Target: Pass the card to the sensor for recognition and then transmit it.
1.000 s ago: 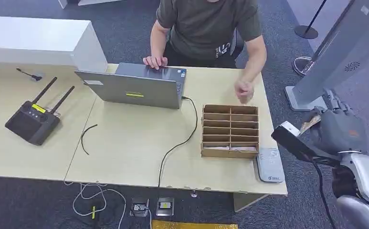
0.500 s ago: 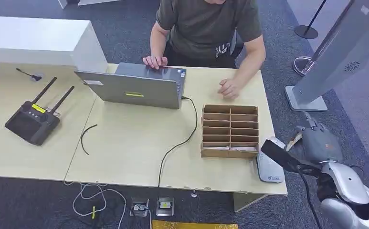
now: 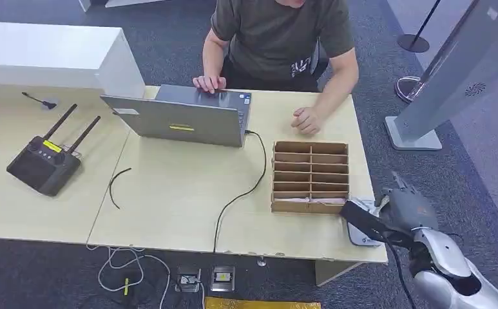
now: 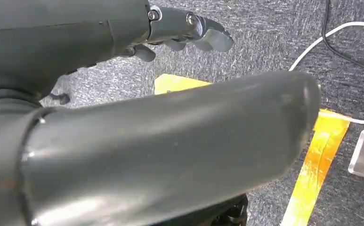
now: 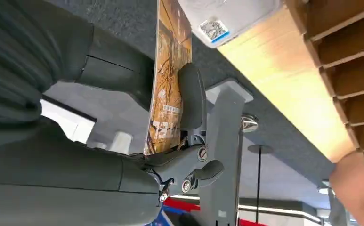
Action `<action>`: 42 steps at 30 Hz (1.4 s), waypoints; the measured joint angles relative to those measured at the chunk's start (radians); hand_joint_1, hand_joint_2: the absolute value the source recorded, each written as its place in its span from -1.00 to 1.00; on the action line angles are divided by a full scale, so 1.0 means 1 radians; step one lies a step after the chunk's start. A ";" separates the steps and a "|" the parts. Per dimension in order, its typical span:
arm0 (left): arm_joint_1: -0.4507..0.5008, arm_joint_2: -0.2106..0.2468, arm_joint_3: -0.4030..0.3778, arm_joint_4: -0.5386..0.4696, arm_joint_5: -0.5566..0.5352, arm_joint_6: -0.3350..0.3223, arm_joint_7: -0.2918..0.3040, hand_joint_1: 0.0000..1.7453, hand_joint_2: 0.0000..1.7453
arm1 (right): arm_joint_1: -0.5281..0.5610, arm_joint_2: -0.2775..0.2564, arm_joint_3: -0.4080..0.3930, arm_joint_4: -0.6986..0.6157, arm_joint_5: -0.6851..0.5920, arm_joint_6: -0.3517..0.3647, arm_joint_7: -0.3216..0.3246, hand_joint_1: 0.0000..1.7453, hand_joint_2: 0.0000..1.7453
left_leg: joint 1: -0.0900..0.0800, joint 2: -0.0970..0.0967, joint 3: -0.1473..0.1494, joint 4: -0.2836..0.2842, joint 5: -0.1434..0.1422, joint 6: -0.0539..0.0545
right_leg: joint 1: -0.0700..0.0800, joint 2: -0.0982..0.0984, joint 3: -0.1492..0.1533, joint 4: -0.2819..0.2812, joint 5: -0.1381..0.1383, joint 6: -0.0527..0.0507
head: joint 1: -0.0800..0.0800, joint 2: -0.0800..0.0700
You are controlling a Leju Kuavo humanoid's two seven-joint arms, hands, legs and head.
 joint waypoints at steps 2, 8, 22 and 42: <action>0.000 0.000 0.000 0.000 0.000 0.000 0.000 -1.00 -1.00 | 0.001 0.005 0.008 0.010 -0.005 -0.008 -0.001 1.00 1.00 | 0.000 0.000 0.000 0.000 0.000 0.000 | 0.000 0.000 0.000 0.000 0.000 0.000 | 0.000 0.000; 0.000 0.001 0.000 0.000 -0.001 0.000 0.000 -1.00 -1.00 | 0.012 0.022 0.026 0.032 -0.017 -0.030 -0.004 1.00 1.00 | 0.000 0.000 0.000 0.000 0.000 0.000 | 0.000 0.000 0.000 0.000 0.000 0.000 | 0.000 0.000; 0.001 0.010 0.000 0.000 -0.002 0.004 0.000 -1.00 -1.00 | 0.043 0.028 0.041 0.068 -0.055 -0.100 -0.010 1.00 1.00 | 0.000 0.001 0.000 0.000 0.000 0.000 | 0.000 0.001 0.000 0.000 0.000 0.000 | 0.000 0.000; 0.001 0.010 0.000 0.000 -0.004 0.010 0.000 -1.00 -1.00 | 0.023 0.054 0.069 0.122 -0.079 -0.125 -0.044 1.00 1.00 | 0.000 0.002 0.001 0.000 0.000 0.000 | 0.000 0.002 0.000 0.000 0.000 0.000 | 0.000 0.000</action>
